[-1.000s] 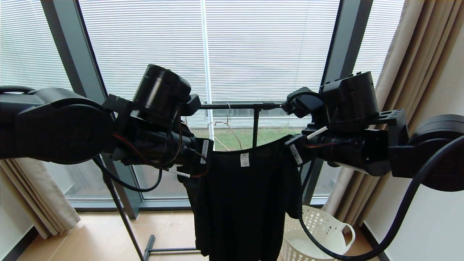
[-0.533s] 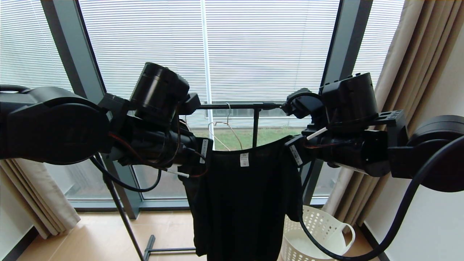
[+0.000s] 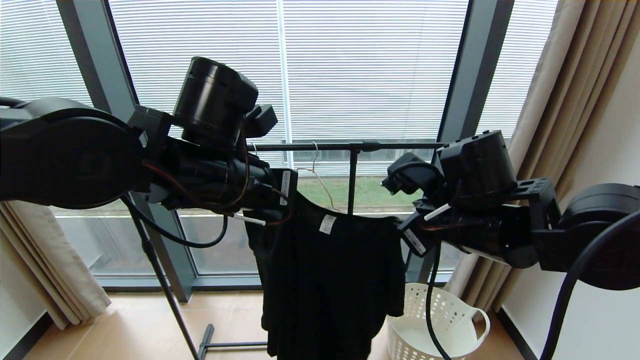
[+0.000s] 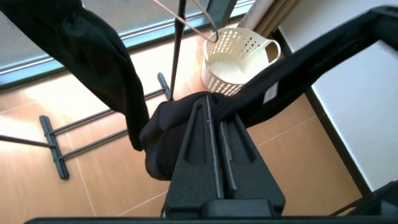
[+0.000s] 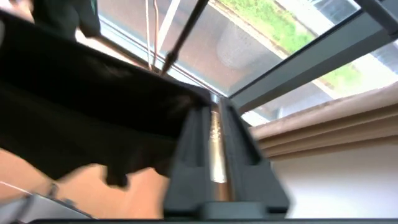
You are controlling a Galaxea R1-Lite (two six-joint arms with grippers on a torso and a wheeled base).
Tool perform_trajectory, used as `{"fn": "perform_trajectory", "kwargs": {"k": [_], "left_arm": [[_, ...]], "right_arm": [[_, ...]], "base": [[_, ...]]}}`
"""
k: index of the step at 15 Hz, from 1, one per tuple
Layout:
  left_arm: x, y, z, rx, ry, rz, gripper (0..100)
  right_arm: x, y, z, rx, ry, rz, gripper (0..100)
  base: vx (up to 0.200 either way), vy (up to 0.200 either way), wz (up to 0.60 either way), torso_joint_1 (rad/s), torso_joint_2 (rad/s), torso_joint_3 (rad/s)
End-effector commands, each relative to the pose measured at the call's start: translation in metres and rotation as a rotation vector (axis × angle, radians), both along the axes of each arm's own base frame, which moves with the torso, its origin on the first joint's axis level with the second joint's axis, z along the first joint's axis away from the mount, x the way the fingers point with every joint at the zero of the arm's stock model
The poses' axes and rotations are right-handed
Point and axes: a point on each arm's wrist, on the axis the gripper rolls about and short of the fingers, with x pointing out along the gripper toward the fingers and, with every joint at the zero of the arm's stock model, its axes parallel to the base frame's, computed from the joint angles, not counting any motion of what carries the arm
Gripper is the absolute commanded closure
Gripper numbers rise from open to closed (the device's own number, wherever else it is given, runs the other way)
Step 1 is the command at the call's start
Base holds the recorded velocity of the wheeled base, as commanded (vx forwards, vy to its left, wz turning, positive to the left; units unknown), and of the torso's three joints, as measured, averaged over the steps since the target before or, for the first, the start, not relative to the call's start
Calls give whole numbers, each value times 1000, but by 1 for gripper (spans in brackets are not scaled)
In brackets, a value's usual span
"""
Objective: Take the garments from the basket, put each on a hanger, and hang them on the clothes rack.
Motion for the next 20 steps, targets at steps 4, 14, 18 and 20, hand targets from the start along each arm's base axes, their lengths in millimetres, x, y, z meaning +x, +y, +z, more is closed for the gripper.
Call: {"fn": "perform_trajectory", "kwargs": {"k": [4,14,18,20], "left_arm": [[0,-3,1,-18,7,6,100],[-12,-5,3,-20,5,-19,100],[-16,-10,4,-20,3,-39,100],[-17,-10,5,-16,-4,-34,100]], "right_arm": [[-20,-7,-35,-90,-51,275,0],[-37,34,-6,486,-34,451,0],[-29,43,-20,452,-16,410,0],[-27,47,-25,440,-6,407,0]], "base": [[0,0,0,0,0,0],[0,0,0,0,0,0],[0,0,0,0,0,0],[0,0,0,0,0,0]]}}
